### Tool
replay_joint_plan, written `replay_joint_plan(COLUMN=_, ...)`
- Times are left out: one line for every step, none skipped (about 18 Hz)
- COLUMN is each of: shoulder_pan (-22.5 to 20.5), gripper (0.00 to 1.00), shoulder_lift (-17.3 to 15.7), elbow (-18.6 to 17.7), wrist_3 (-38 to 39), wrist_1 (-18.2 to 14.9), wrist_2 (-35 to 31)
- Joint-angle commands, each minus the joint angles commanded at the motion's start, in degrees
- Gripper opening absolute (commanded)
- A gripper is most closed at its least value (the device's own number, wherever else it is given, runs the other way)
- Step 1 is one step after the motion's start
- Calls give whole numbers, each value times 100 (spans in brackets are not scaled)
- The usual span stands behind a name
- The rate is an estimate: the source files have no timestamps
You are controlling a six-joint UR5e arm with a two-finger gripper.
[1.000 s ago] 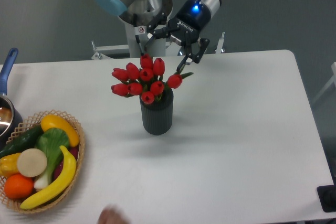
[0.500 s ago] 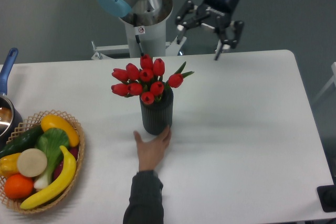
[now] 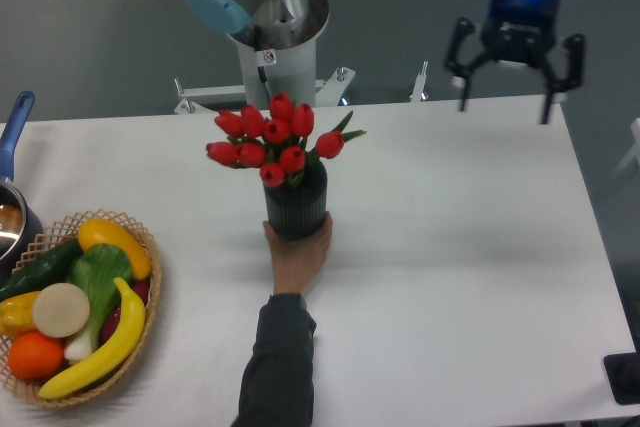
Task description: Insert the flowers into the vase
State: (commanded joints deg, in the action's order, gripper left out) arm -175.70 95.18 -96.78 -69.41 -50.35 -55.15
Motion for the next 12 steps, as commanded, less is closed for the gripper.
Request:
replay_joint_plan(shoulder_pan=61, gripper=100, shoulder_lift=44, elbow=10, wrist_3=-237, wrist_1=-105, wrist_2=-317)
replay_joint_plan(shoulder_pan=123, gripper=100, shoulder_lift=53, elbow=10, wrist_3=-553, wrist_1=-141, wrist_2=-590)
replay_joint_plan(shoulder_pan=132, gripper=100, shoulder_lift=62, elbow=10, wrist_3=-904, wrist_1=-159, wrist_2=-941)
replay_joint_plan(shoulder_pan=132, gripper=100, shoulder_lift=62, elbow=45, wrist_3=-1151, wrist_1=-176, wrist_2=-1354)
replay_joint_plan(shoulder_pan=141, gripper=100, shoulder_lift=62, elbow=63, wrist_3=-1319, wrist_1=-229, wrist_2=-1784)
replay_joint_plan(shoulder_pan=150, gripper=100, shoulder_lift=71, elbow=72, wrist_3=-1417, wrist_1=-290, wrist_2=-2110)
replay_joint_plan(shoulder_pan=132, gripper=100, shoulder_lift=97, elbow=89, wrist_3=-1505, wrist_1=-404, wrist_2=-2331)
replay_joint_plan(shoulder_pan=115, gripper=100, shoulder_lift=106, elbow=124, wrist_3=-1619, wrist_1=-544, wrist_2=-2533)
replay_joint_plan(shoulder_pan=106, gripper=100, shoulder_lift=106, elbow=177, wrist_3=-1742, wrist_1=-685, wrist_2=-2753)
replay_joint_plan(shoulder_pan=80, gripper=100, shoulder_lift=106, elbow=221, wrist_3=-1838, wrist_1=-843, wrist_2=-2973)
replay_joint_plan(shoulder_pan=71, gripper=100, shoulder_lift=106, elbow=317, wrist_3=-1892, wrist_1=-984, wrist_2=-3192)
replay_joint_plan(shoulder_pan=62, gripper=100, shoulder_lift=106, elbow=431, wrist_3=-1901, wrist_1=-1168, wrist_2=-3360)
